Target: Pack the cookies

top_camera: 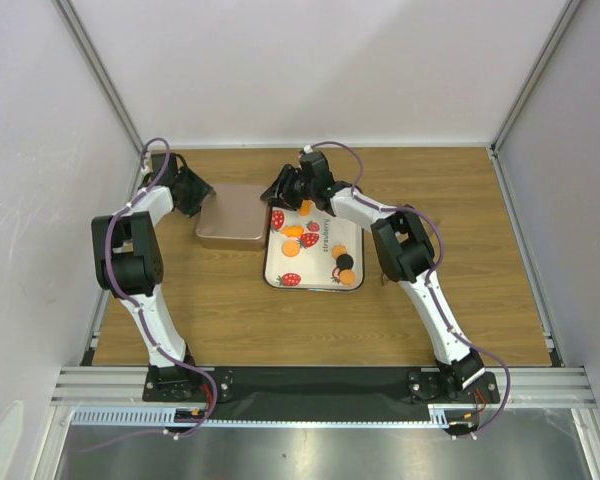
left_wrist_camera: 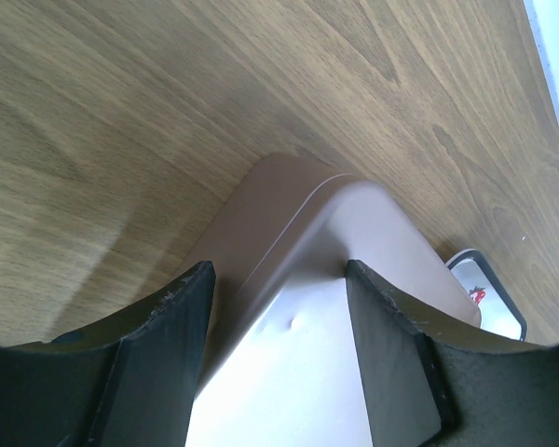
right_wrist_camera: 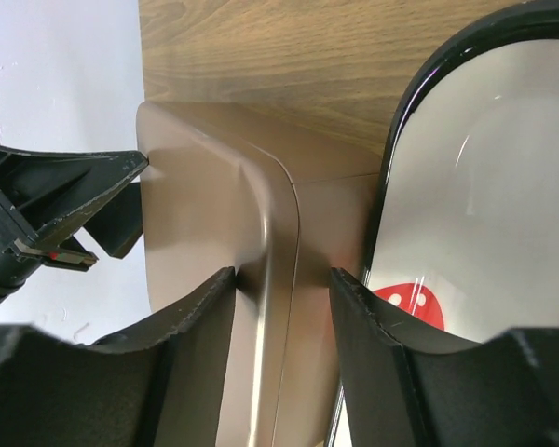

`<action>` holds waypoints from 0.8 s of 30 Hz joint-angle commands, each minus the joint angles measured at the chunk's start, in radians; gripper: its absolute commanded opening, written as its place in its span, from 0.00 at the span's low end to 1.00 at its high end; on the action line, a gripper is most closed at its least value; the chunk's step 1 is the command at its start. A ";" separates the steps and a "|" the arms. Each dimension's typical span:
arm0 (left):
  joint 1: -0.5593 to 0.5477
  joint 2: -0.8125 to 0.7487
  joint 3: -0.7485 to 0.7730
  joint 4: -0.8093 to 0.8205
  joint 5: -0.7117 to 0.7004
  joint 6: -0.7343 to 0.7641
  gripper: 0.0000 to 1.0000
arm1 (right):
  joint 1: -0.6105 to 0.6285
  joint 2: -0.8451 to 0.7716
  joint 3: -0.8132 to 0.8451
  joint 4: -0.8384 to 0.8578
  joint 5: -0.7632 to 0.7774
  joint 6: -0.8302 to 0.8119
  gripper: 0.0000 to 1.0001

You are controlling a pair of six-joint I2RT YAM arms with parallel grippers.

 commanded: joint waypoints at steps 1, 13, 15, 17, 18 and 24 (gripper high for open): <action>-0.014 0.022 0.018 -0.041 -0.021 0.036 0.64 | 0.009 0.036 0.043 -0.056 0.029 0.002 0.49; -0.014 0.014 -0.026 -0.015 -0.019 0.029 0.65 | 0.015 0.036 0.009 -0.082 0.024 -0.004 0.39; -0.016 0.011 -0.046 -0.004 -0.024 0.026 0.65 | 0.018 0.025 0.003 -0.074 0.024 -0.007 0.38; -0.014 0.002 -0.063 0.027 -0.013 0.023 0.65 | 0.019 0.018 -0.003 -0.064 0.018 -0.018 0.40; -0.016 -0.001 -0.065 0.024 -0.016 0.023 0.66 | 0.019 0.014 -0.003 -0.062 0.016 -0.018 0.41; -0.014 -0.032 -0.046 0.022 -0.029 0.046 0.72 | 0.013 -0.015 -0.009 -0.019 -0.016 -0.035 0.58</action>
